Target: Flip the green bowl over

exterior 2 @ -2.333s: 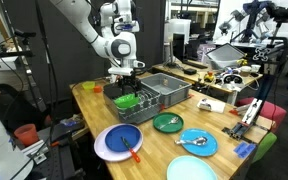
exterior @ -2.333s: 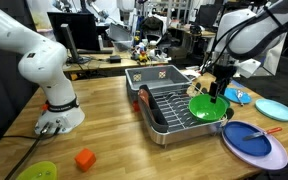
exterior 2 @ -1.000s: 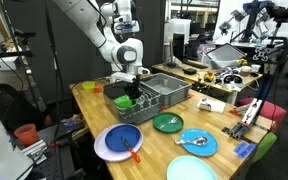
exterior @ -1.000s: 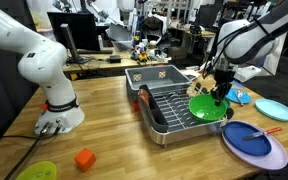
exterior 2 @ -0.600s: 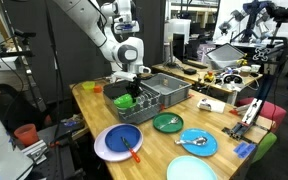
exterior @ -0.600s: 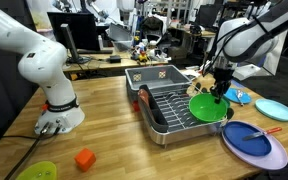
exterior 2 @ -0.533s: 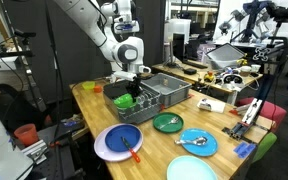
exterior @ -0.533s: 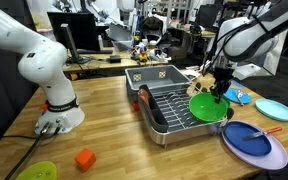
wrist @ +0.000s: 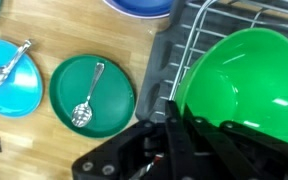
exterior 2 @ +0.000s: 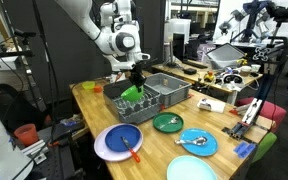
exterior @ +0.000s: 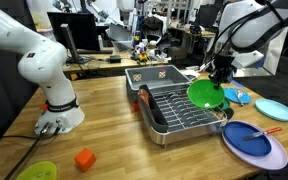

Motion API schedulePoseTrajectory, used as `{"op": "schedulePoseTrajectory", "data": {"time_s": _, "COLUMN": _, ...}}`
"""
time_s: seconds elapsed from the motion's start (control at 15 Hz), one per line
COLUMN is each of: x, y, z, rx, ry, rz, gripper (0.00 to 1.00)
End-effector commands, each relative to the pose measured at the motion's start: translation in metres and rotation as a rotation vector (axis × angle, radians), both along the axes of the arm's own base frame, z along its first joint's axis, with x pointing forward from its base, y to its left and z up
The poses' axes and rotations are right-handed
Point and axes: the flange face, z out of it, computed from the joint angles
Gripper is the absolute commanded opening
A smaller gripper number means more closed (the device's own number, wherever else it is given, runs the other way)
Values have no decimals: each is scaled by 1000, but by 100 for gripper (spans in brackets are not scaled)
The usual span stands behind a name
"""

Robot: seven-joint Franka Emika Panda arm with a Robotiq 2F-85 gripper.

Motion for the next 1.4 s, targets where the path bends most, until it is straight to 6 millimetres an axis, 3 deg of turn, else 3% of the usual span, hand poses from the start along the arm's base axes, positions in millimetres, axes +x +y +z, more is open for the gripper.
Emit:
{"op": "schedulePoseTrajectory", "data": {"time_s": 0.0, "x": 1, "y": 17, "z": 18, "rx": -131, "ry": -115, "rz": 10, "gripper": 1}}
{"op": "schedulePoseTrajectory", "data": {"time_s": 0.47, "x": 9, "y": 66, "z": 23, "rx": -484, "ry": -334, "rz": 39, "gripper": 1}}
{"op": "schedulePoseTrajectory", "data": {"time_s": 1.0, "x": 14, "y": 128, "z": -31, "rx": -815, "ry": -418, "rz": 148, "gripper": 1}}
{"op": "schedulePoseTrajectory", "data": {"time_s": 1.33, "x": 21, "y": 141, "z": -57, "rx": -951, "ry": -412, "rz": 157, "gripper": 1}}
